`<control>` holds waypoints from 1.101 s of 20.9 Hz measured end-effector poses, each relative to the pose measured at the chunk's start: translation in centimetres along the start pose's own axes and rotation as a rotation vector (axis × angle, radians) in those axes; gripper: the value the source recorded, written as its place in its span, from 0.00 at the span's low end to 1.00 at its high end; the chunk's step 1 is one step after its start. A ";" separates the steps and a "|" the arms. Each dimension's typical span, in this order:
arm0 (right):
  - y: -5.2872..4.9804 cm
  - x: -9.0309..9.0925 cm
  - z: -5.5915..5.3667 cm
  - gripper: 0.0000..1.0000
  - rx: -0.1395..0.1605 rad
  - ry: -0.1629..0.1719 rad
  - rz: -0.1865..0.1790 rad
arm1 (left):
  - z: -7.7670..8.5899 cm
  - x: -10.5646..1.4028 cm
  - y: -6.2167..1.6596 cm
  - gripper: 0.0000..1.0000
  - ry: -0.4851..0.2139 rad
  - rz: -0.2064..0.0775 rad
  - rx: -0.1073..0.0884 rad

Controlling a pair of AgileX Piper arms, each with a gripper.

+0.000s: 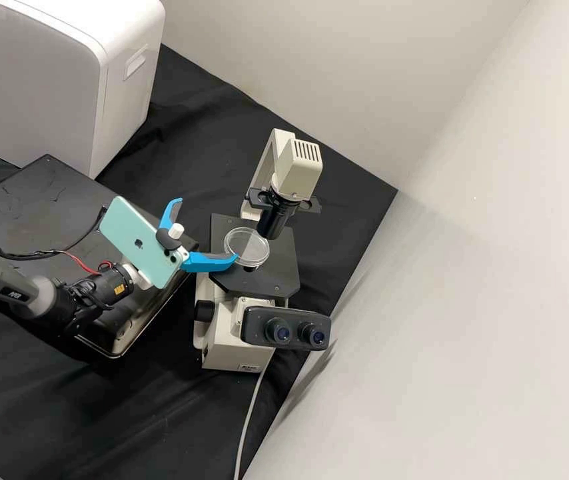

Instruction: Place the petri dish on the bench

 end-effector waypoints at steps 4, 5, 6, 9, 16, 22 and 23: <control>0.5 0.0 0.4 1.00 0.008 -0.016 0.014 | 0.0 0.0 0.00 1.00 0.000 0.000 0.000; 0.6 0.0 0.6 1.00 0.008 -0.024 0.011 | 0.0 0.0 0.00 1.00 0.000 0.000 0.000; 0.6 0.0 0.5 1.00 0.012 -0.022 0.011 | 0.0 0.0 0.00 1.00 0.000 0.000 0.000; 1.0 0.2 0.6 1.00 0.007 -0.028 0.012 | 0.0 0.0 0.00 1.00 0.000 0.000 0.000; 2.2 1.0 0.9 1.00 0.020 -0.056 0.025 | 0.0 0.0 -0.13 1.00 0.001 -0.006 0.005; 2.3 2.0 1.4 1.00 0.040 -0.066 0.026 | 0.1 0.0 -0.13 1.00 -0.001 -0.006 0.005; 2.3 2.1 1.4 1.00 0.040 -0.065 0.027 | 0.1 0.0 -0.13 1.00 -0.001 -0.006 0.005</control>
